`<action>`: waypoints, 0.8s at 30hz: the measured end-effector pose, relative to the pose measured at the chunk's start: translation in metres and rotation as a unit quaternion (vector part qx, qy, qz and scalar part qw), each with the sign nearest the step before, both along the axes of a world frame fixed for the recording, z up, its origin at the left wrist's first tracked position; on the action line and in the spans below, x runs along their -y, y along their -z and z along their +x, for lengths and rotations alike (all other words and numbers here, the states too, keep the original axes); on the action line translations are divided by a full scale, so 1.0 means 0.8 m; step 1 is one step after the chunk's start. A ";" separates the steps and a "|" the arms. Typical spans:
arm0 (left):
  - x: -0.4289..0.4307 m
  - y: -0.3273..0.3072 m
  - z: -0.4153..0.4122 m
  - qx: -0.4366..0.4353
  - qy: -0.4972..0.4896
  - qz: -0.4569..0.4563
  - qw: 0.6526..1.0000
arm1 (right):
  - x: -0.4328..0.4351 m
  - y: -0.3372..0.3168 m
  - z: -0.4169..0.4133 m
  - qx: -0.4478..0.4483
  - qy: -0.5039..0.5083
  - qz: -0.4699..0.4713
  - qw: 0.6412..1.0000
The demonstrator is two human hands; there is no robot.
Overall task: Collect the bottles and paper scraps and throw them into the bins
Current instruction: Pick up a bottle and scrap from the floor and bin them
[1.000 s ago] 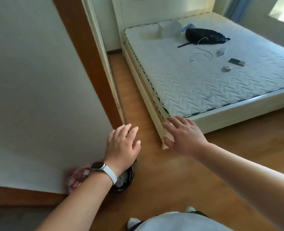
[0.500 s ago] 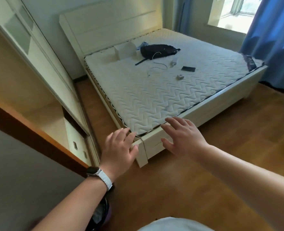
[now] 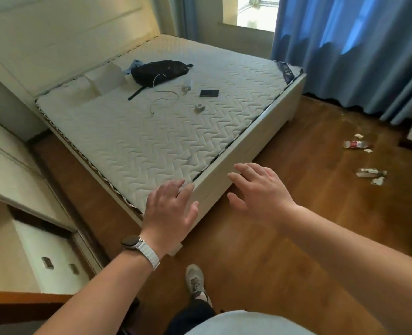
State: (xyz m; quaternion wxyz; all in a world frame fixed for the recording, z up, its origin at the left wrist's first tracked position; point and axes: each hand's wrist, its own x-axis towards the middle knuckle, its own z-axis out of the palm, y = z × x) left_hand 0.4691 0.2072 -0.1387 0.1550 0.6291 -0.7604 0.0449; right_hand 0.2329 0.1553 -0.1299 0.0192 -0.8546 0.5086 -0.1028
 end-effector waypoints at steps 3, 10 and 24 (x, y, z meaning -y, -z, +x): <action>0.047 0.017 -0.009 -0.016 0.034 0.006 0.999 | 0.026 0.009 -0.015 0.006 0.042 -0.010 0.999; 0.199 0.042 -0.025 -0.042 0.128 0.011 0.991 | 0.117 0.019 -0.037 -0.030 0.161 -0.006 0.987; 0.476 0.040 -0.043 -0.049 0.270 0.071 0.959 | 0.265 0.009 -0.036 -0.043 0.349 0.006 0.936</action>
